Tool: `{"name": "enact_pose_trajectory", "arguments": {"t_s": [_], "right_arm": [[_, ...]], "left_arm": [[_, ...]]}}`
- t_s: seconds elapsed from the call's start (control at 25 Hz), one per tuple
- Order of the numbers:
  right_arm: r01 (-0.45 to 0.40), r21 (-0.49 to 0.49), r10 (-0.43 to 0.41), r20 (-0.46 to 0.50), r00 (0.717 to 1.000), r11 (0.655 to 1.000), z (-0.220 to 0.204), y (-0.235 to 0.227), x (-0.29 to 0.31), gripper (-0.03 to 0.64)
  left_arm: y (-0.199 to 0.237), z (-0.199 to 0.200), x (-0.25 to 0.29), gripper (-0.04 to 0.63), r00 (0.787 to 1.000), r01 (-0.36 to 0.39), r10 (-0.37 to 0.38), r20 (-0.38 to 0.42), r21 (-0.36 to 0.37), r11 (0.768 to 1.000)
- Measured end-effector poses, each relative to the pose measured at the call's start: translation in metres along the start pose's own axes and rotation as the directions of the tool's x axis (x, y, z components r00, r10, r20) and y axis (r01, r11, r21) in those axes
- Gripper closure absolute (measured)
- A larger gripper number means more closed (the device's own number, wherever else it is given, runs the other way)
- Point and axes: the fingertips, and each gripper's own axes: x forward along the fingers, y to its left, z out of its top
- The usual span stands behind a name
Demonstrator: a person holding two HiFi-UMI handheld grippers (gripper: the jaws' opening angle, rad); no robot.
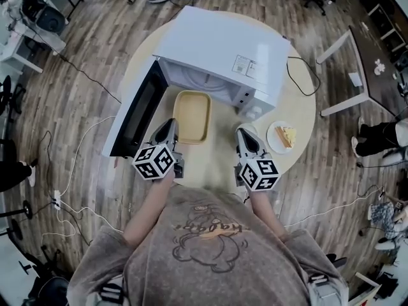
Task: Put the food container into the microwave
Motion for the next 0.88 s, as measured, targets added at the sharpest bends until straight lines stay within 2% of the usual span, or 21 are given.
{"name": "enact_pose_trajectory", "arguments": {"t_s": [0.4, 0.88], "right_arm": [[0.052, 0.012, -0.052, 0.006, 0.999, 0.999, 0.008, 0.0, 0.004, 0.614], [0.132, 0.025, -0.132, 0.012, 0.991, 0.991, 0.013, -0.007, 0.003, 0.614]], "left_arm": [[0.006, 0.008, 0.035, 0.554, 0.998, 0.041, -0.042, -0.041, -0.007, 0.999], [0.017, 0.012, 0.106, 0.554, 0.994, 0.071, -0.072, -0.082, -0.016, 0.997]]}}
